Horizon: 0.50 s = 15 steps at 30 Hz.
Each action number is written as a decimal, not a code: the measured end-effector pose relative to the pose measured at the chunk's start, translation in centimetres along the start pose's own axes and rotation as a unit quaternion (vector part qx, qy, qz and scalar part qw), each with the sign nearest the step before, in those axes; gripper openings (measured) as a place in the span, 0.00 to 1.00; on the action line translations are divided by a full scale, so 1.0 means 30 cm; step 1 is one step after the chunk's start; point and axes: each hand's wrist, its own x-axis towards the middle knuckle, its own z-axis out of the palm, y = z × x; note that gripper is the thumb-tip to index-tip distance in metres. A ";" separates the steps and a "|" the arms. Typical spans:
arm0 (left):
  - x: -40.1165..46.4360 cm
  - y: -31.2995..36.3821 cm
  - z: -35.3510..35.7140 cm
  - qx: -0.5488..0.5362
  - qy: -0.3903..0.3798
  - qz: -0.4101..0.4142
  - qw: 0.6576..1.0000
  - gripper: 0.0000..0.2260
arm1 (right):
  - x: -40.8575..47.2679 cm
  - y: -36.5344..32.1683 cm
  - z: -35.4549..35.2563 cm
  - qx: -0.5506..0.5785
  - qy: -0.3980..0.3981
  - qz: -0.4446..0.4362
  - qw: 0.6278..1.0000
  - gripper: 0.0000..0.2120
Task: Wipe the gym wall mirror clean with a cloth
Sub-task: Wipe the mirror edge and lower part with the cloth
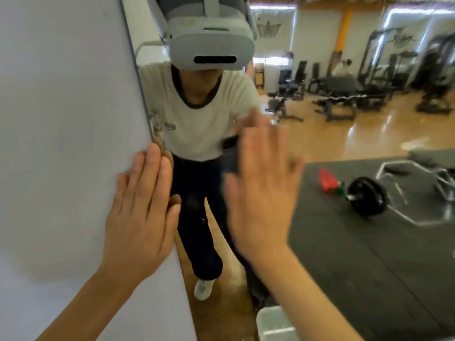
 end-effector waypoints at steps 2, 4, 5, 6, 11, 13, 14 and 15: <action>0.007 -0.003 -0.005 0.006 0.002 0.002 1.000 0.26 | 0.007 0.161 -0.054 0.036 0.060 0.163 0.984 0.31; 0.010 -0.001 -0.006 0.012 0.007 0.006 1.000 0.26 | 0.020 0.264 -0.064 0.068 0.102 0.347 0.930 0.37; 0.010 -0.001 -0.006 0.010 0.009 0.002 1.000 0.26 | 0.022 0.256 -0.055 0.064 0.117 0.383 0.914 0.36; 0.008 -0.001 -0.003 0.013 0.009 0.001 1.000 0.26 | 0.022 0.206 -0.035 0.064 0.140 0.374 0.914 0.33; 0.005 -0.002 0.002 0.015 0.010 0.001 1.000 0.26 | -0.141 -0.154 0.088 0.024 0.045 0.072 0.996 0.27; 0.015 -0.003 0.001 0.015 0.013 0.002 1.000 0.27 | -0.177 -0.109 0.089 0.026 0.008 -0.023 0.999 0.27; 0.017 -0.003 0.000 0.020 0.013 0.002 1.000 0.27 | -0.176 -0.030 0.080 0.017 0.014 -0.028 0.999 0.27; 0.014 0.000 0.000 0.025 0.012 0.004 1.000 0.27 | -0.183 0.051 0.064 0.005 0.037 0.009 0.999 0.27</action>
